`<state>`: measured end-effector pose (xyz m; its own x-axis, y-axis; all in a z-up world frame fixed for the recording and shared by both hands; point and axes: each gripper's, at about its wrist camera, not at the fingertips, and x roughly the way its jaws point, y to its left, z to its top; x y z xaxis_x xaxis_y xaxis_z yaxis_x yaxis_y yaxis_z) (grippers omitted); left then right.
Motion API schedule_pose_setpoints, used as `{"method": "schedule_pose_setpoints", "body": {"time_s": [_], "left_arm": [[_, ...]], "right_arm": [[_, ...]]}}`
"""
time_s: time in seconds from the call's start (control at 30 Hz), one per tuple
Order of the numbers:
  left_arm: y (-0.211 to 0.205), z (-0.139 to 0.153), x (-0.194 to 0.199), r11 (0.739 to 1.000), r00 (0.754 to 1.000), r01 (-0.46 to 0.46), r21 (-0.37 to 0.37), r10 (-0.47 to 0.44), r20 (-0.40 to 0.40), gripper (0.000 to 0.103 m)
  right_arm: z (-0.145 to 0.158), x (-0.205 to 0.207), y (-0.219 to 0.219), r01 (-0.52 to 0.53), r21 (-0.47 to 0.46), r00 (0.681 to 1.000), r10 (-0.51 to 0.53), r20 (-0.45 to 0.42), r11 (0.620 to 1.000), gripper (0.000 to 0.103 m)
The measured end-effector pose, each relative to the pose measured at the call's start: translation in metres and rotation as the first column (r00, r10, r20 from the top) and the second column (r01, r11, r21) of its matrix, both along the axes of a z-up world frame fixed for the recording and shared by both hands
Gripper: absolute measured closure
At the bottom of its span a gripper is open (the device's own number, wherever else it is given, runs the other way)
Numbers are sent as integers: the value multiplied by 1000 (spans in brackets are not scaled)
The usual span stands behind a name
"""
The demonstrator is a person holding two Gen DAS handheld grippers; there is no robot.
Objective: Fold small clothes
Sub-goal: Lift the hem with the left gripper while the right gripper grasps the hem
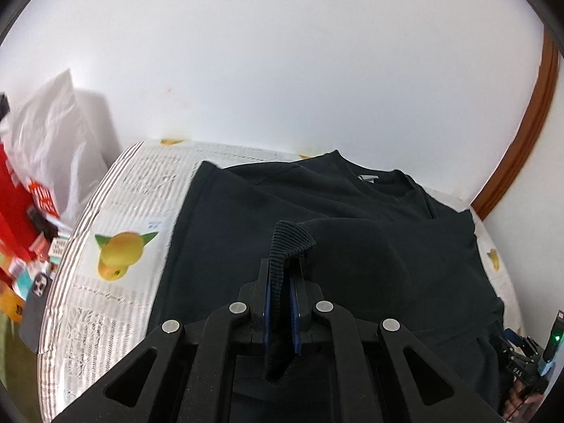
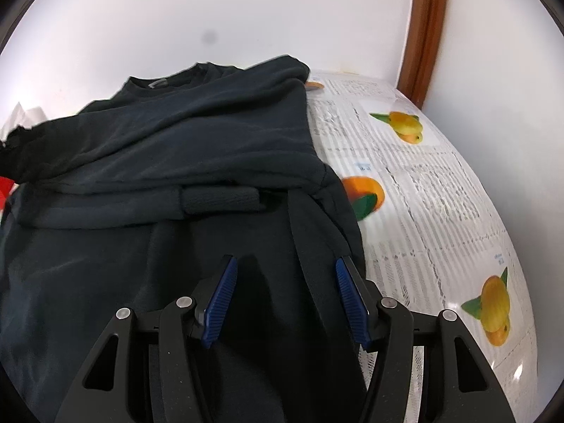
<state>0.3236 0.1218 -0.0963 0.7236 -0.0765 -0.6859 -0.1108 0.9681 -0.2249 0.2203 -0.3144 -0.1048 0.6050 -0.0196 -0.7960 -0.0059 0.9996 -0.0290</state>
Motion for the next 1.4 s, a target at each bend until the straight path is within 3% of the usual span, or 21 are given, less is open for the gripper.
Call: {"method": "schedule_pose_setpoints", "body": {"time_s": [0.1, 0.23, 0.47, 0.53, 0.63, 0.8, 0.93, 1.13, 1.4], "left_arm": [[16, -6, -1, 1000, 1000, -20, -1, 20, 1, 94], [20, -28, 4, 1000, 997, -13, 5, 13, -73, 94], [23, -42, -1, 998, 994, -42, 43, 46, -101, 88], [19, -38, -6, 997, 995, -36, 73, 43, -92, 88], [10, -31, -15, 991, 997, -27, 132, 36, -72, 88], [0, -16, -36, 984, 999, -26, 179, 33, -34, 88], [-3, -9, -59, 987, 999, -6, 160, 14, -45, 88], [0, -16, -102, 992, 997, 11, 130, -1, -77, 88], [9, -40, -167, 996, 991, -19, 84, 30, -130, 59]], "right_arm": [[22, 4, 2, -25, 41, 998, 23, 58, 999, 45], [30, 24, 0, 8, 36, 996, -11, 94, 999, 43], [-5, 68, -12, 117, -9, 993, -117, -8, 993, 43], [-6, 66, -17, 133, 31, 991, -132, -13, 991, 43], [1, 56, -19, 137, 45, 990, -138, 0, 990, 43], [19, 28, -14, 129, -33, 991, -128, 27, 991, 43], [31, -1, -17, 134, -33, 990, -132, 46, 990, 43], [27, -44, -30, 134, 16, 991, -133, -25, 991, 43], [3, -99, -39, 149, 45, 987, -146, -74, 988, 37]]}}
